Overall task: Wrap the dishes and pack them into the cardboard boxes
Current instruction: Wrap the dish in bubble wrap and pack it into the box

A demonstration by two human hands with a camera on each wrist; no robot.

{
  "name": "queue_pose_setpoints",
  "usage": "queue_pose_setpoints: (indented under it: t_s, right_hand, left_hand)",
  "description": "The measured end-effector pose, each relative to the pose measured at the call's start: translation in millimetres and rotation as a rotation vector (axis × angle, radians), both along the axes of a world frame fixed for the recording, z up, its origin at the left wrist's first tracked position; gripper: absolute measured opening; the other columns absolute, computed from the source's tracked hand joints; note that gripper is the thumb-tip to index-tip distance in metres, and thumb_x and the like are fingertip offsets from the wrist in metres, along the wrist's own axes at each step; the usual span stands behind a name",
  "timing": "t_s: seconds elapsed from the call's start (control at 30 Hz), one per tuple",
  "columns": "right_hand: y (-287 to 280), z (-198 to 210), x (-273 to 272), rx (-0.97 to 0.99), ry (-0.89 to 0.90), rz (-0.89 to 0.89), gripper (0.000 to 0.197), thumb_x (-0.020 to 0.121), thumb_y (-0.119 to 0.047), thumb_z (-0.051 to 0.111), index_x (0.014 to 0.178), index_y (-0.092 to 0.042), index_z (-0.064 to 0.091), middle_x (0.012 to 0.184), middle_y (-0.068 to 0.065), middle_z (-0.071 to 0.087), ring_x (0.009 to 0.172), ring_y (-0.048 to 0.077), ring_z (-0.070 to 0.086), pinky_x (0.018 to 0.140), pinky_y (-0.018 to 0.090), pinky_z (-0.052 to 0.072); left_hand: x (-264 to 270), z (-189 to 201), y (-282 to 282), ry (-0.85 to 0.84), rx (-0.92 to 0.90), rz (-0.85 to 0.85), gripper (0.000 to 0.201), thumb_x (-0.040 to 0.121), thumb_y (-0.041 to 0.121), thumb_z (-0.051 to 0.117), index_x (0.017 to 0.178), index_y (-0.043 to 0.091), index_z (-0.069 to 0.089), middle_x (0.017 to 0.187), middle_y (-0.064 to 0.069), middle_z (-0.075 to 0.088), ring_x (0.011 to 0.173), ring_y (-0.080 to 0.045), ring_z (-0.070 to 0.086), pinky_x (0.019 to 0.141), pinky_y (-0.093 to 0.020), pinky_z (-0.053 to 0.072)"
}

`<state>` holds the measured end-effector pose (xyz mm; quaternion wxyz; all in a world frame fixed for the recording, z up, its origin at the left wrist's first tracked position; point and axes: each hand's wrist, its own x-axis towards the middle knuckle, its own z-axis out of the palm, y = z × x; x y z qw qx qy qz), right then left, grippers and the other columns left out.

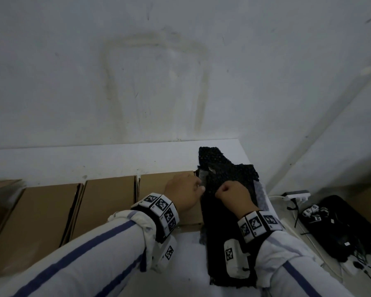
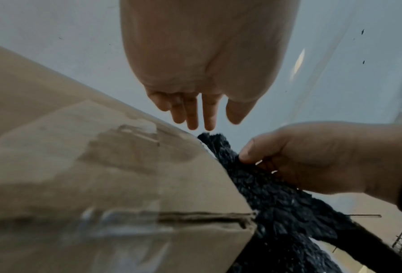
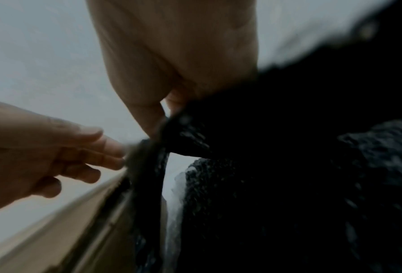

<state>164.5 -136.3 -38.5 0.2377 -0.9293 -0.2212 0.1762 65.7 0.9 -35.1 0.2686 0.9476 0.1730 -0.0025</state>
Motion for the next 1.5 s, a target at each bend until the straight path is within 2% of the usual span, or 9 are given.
queue_pose_setpoints:
  t_s: [0.2, 0.33, 0.43, 0.57, 0.8, 1.1, 1.27, 1.4, 1.5]
  right_hand:
    - [14.8, 25.2, -19.0, 0.240, -0.057, 0.159, 0.010, 0.079, -0.015, 0.067, 0.070, -0.015, 0.065, 0.078, -0.004, 0.047, 0.083, 0.014, 0.050, 0.067, 0.020, 0.031]
    - [26.1, 26.0, -23.2, 0.434, 0.083, 0.140, 0.007, 0.077, -0.028, 0.071, 0.073, -0.025, 0.067, 0.089, 0.002, 0.060, 0.091, 0.017, 0.057, 0.080, 0.025, 0.041]
    - [36.0, 23.0, -17.1, 0.418, 0.100, -0.069, 0.031, 0.083, -0.036, 0.067, 0.107, -0.017, 0.061, 0.111, 0.008, 0.057, 0.102, 0.022, 0.056, 0.088, 0.031, 0.045]
    - [62.4, 25.3, -27.9, 0.487, 0.484, -0.227, 0.043, 0.080, -0.033, 0.069, 0.113, -0.017, 0.048, 0.116, 0.009, 0.054, 0.104, 0.025, 0.057, 0.093, 0.040, 0.048]
    - [150.5, 51.7, -94.9, 0.595, 0.448, -0.031, 0.033, 0.077, -0.002, 0.062, 0.089, -0.028, 0.047, 0.109, 0.014, 0.057, 0.100, 0.033, 0.059, 0.090, 0.054, 0.050]
    - [279.8, 72.0, -253.5, 0.628, 0.586, 0.280, 0.078, 0.079, 0.003, 0.065, 0.145, -0.021, 0.030, 0.113, 0.016, 0.061, 0.104, 0.028, 0.060, 0.092, 0.047, 0.051]
    - [335.6, 83.1, -320.4, 0.690, 0.581, 0.389, 0.019, 0.083, 0.007, 0.060, 0.076, -0.011, 0.063, 0.084, 0.010, 0.064, 0.074, 0.023, 0.060, 0.060, 0.029, 0.050]
    - [361.4, 83.2, -344.5, 0.597, 0.190, 0.687, 0.016, 0.077, 0.010, 0.064, 0.081, -0.003, 0.072, 0.098, 0.013, 0.069, 0.096, 0.022, 0.062, 0.090, 0.023, 0.047]
    - [366.8, 70.4, -359.1, 0.215, -0.042, 1.016, 0.022, 0.080, 0.005, 0.058, 0.093, -0.002, 0.075, 0.118, 0.010, 0.064, 0.116, 0.019, 0.054, 0.092, 0.010, 0.032]
  left_hand:
    - [4.8, 19.3, -4.2, -0.085, -0.439, 0.163, 0.035, 0.096, 0.039, 0.046, 0.073, 0.013, 0.041, 0.073, -0.006, 0.047, 0.068, -0.021, 0.044, 0.063, -0.032, 0.031]
    - [-3.5, 29.6, 13.7, -0.171, -0.656, 0.315, 0.021, 0.087, 0.024, 0.055, 0.074, 0.011, 0.044, 0.079, -0.010, 0.050, 0.077, -0.024, 0.050, 0.068, -0.035, 0.037]
    - [-20.3, 37.4, 30.2, -0.318, -0.952, 0.427, 0.013, 0.077, 0.024, 0.054, 0.076, 0.012, 0.051, 0.092, -0.016, 0.055, 0.090, -0.032, 0.056, 0.079, -0.044, 0.045]
    - [-50.8, 45.4, 57.0, -0.501, -1.208, 0.531, 0.016, 0.091, 0.004, 0.041, 0.079, 0.009, 0.047, 0.085, -0.013, 0.051, 0.077, -0.025, 0.051, 0.068, -0.035, 0.042]
    - [-143.7, 61.2, 130.7, -0.607, -1.093, 0.670, 0.017, 0.095, 0.004, 0.039, 0.079, 0.009, 0.046, 0.081, -0.009, 0.051, 0.071, -0.020, 0.052, 0.061, -0.029, 0.046]
    - [-324.8, 51.7, 256.4, -0.532, -0.562, 0.935, 0.016, 0.092, 0.014, 0.058, 0.077, 0.011, 0.058, 0.066, -0.002, 0.052, 0.062, -0.019, 0.049, 0.055, -0.028, 0.039]
    - [-392.3, 64.4, 307.0, -0.760, -1.018, 1.003, 0.015, 0.094, 0.006, 0.045, 0.090, 0.004, 0.060, 0.079, -0.013, 0.061, 0.063, -0.024, 0.059, 0.055, -0.031, 0.050]
    - [-428.7, 74.8, 333.0, -0.794, -1.279, 1.012, 0.040, 0.096, 0.032, 0.038, 0.087, 0.002, 0.064, 0.076, -0.017, 0.065, 0.066, -0.026, 0.063, 0.060, -0.030, 0.052]
    - [-445.5, 70.4, 348.2, -0.532, -1.052, 0.960, 0.026, 0.093, 0.019, 0.054, 0.103, -0.002, 0.065, 0.104, -0.018, 0.065, 0.097, -0.031, 0.062, 0.082, -0.033, 0.051]
